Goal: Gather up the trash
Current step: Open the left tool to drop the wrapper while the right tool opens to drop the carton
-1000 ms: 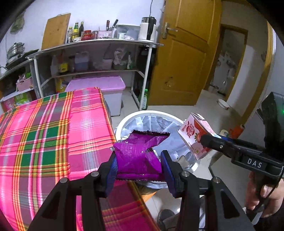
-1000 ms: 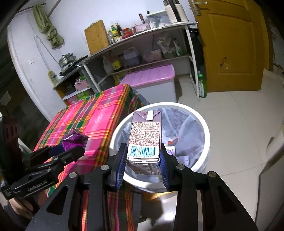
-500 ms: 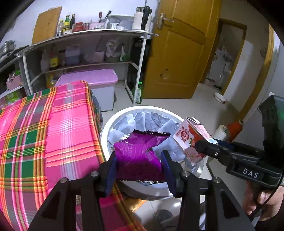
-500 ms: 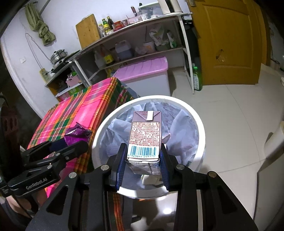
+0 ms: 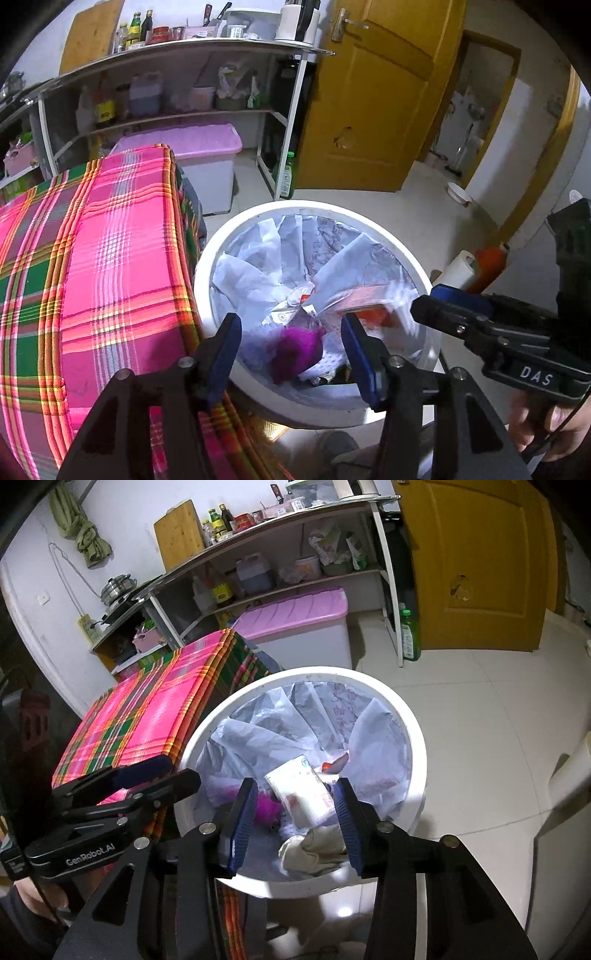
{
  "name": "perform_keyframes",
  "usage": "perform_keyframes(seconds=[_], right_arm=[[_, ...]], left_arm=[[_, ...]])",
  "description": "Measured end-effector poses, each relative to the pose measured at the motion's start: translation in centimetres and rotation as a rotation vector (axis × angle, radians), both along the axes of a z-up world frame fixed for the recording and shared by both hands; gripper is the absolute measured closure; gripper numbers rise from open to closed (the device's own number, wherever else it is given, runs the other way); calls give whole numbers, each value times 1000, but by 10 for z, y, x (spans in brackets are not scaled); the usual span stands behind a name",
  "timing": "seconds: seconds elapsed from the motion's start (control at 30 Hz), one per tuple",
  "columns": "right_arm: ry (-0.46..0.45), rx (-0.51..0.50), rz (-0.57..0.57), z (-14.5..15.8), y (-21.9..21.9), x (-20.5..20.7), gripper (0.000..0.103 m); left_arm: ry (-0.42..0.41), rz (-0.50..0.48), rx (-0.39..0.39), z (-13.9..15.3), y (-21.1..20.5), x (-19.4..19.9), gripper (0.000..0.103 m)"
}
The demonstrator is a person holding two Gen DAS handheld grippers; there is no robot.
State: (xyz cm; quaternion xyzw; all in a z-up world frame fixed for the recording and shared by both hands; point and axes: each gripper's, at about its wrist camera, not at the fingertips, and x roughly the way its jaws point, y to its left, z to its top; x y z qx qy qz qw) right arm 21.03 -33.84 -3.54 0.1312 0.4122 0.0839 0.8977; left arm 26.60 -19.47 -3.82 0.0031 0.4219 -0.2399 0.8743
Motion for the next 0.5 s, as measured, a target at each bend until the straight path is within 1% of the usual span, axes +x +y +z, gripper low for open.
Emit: perform_keyframes(seconds=[0.13,0.27,0.5], right_arm=[[-18,5,-6,6,-1,-5,59],[-43,3,-7,16,1,-16,59],[-96,-21,5,38,16,-42,59]], left_arm=[[-10,7,-7,2,3,-2,46],[-30,18,-23,12,10,-9,46],[-87,40,-37,33,24,-36,46]])
